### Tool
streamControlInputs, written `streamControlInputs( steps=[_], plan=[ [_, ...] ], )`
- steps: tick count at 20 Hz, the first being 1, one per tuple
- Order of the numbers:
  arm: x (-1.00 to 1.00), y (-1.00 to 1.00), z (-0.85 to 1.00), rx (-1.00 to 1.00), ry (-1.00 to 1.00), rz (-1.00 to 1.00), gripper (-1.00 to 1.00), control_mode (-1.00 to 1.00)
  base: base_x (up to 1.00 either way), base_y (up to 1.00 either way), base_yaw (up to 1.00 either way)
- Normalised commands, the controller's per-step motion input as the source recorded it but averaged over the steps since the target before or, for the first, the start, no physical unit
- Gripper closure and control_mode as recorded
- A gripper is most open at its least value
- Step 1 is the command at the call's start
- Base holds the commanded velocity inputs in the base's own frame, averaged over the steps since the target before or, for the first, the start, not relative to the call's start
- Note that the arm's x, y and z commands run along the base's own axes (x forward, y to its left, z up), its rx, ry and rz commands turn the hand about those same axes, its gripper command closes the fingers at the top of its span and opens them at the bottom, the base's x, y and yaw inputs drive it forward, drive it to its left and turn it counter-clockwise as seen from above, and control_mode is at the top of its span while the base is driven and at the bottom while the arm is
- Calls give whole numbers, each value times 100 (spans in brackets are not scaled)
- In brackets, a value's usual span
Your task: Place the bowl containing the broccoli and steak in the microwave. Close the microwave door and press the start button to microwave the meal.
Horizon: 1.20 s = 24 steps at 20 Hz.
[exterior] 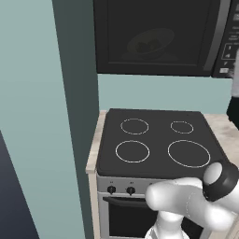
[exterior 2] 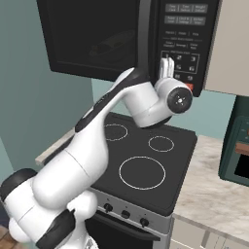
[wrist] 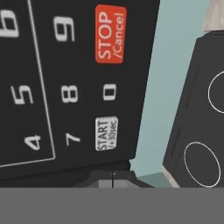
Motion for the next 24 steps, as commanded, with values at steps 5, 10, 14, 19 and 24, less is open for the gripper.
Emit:
streamControlInputs(
  steps=[5,10,14,19,24],
  plan=[
    [25,0,-1,1,-2,0,100,-100,0,0,0],
    [29,0,-18,1,-2,0,100,-100,0,0,0],
    [36,-5,-19,3,-3,0,100,-100,0,0,0],
    [39,-39,-4,4,-3,-1,100,-100,0,0,0],
    [41,-38,-7,2,-3,-2,100,-100,0,0,0]
  ],
)
